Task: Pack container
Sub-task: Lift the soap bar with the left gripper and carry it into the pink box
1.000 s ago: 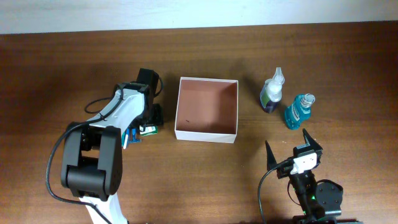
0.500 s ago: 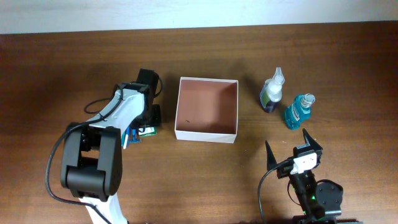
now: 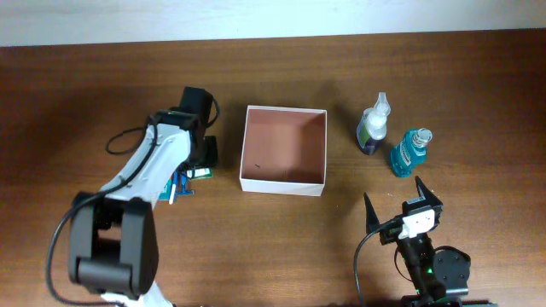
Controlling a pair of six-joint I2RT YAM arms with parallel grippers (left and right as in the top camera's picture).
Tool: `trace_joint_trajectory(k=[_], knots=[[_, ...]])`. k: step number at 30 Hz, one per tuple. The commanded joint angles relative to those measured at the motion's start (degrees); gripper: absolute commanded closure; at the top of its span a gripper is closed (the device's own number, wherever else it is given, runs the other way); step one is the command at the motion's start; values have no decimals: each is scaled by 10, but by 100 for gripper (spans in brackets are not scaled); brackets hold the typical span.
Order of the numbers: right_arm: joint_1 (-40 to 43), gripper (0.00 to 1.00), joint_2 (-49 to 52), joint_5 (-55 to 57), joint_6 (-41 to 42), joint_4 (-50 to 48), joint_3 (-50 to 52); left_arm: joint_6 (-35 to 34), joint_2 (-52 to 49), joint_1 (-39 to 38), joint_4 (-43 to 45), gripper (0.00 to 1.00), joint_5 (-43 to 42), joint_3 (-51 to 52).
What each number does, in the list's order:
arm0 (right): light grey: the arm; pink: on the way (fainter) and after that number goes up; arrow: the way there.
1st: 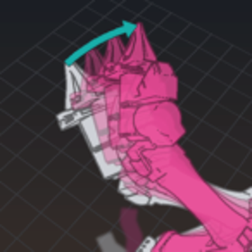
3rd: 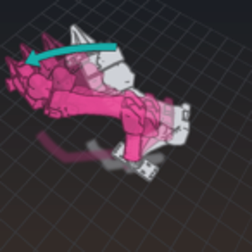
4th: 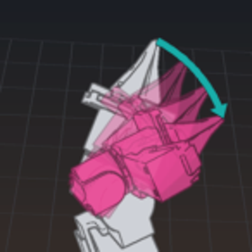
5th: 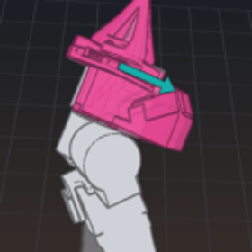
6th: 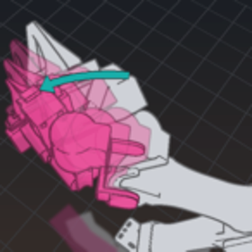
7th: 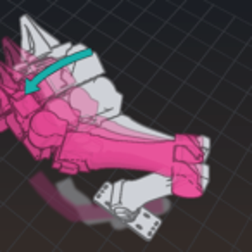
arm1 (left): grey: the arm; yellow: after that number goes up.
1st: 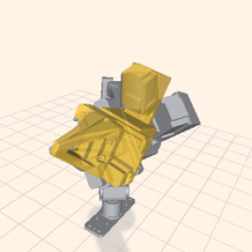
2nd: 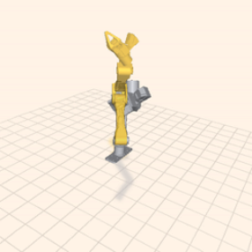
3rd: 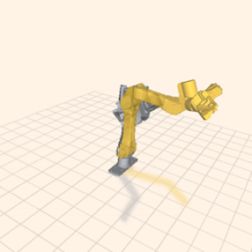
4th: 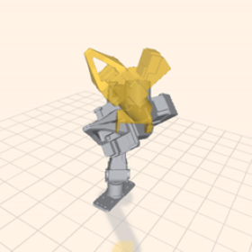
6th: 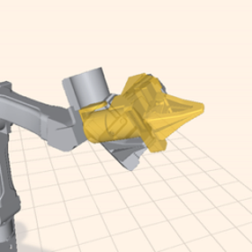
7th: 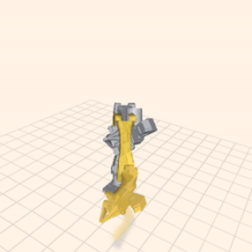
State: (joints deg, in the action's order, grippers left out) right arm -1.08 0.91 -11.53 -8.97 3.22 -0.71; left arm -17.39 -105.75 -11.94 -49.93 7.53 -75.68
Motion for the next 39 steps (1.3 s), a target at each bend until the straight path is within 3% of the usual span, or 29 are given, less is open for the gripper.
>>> trace_joint_trajectory(k=[1,14,18,25,30,39], knots=[[5,2,-4,1,2,0,4,5,52,0,-2,57,-14,-14],[5,2,-4,1,2,1,4,-6,129,-14,-83,57,-112,-111],[5,2,-4,1,2,1,4,-6,129,-63,-97,57,-111,-159],[5,2,-4,1,2,1,4,-6,125,-132,-65,56,-47,-164],[5,2,-4,1,2,1,4,13,117,-179,-38,56,-47,-164],[5,2,-4,1,2,1,4,27,61,-202,-28,56,-12,-164]])
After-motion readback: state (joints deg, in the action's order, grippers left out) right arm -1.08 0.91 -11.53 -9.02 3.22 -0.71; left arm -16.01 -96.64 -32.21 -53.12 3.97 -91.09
